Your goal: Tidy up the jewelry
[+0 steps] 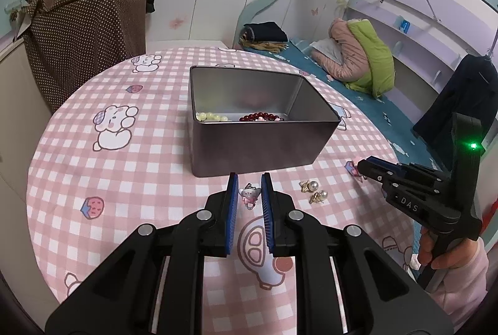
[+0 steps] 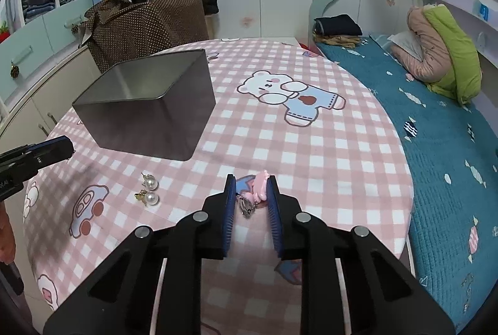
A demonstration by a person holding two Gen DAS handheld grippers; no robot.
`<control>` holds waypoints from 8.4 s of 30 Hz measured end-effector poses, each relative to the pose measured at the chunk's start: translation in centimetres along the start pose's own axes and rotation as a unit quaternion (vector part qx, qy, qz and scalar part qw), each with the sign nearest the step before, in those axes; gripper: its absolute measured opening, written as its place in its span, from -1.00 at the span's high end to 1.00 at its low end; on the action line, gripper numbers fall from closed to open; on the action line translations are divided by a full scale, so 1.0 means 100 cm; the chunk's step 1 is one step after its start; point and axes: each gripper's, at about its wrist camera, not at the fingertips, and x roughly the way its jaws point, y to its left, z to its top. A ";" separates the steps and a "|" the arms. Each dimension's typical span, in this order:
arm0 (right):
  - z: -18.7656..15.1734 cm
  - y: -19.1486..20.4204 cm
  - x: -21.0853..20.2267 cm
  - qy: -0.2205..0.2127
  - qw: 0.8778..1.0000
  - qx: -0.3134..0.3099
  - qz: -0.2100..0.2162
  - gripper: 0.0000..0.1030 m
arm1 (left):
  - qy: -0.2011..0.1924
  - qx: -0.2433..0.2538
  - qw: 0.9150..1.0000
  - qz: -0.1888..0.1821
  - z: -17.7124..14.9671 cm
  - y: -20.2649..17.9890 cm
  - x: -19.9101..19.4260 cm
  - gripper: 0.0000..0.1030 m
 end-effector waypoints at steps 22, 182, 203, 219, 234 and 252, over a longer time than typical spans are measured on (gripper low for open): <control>0.072 0.042 -0.045 -0.116 0.991 -0.046 0.048 0.63 | -0.062 0.026 0.998 -0.001 0.045 -0.009 -0.018 0.71; 0.082 0.068 0.002 -0.064 0.991 -0.056 0.103 0.78 | -0.042 0.007 0.998 0.050 0.063 -0.003 0.018 0.67; 0.079 0.045 -0.014 -0.082 0.995 -0.019 0.055 -0.40 | -0.060 0.017 0.996 0.070 0.059 -0.004 0.006 -0.22; 0.068 0.042 -0.079 -0.136 0.990 -0.010 0.023 -0.85 | -0.125 0.030 0.986 0.102 0.049 -0.035 -0.057 -0.74; 0.059 0.041 -0.126 -0.175 0.984 -0.007 -0.008 -0.86 | -0.179 0.050 0.973 0.138 0.039 -0.068 -0.115 -0.87; 0.055 0.045 -0.152 -0.207 0.978 -0.013 -0.019 -0.86 | -0.217 0.050 0.963 0.150 0.038 -0.089 -0.149 -0.87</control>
